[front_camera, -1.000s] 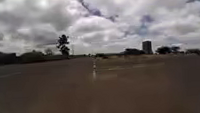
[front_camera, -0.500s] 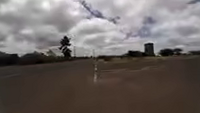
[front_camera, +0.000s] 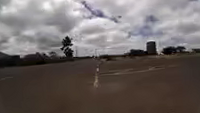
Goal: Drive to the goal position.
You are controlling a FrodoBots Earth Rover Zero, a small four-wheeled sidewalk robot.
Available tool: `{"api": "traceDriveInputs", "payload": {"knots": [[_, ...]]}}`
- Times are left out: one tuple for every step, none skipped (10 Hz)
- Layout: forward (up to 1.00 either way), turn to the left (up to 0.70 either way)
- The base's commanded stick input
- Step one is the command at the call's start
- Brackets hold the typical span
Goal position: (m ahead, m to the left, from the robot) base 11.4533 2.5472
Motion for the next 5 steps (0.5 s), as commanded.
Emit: {"api": "traceDriveInputs", "payload": {"knots": [[0.8, 0.0], [0.8, 0.0], [0.8, 0.0], [0.8, 0.0], [0.8, 0.0]]}}
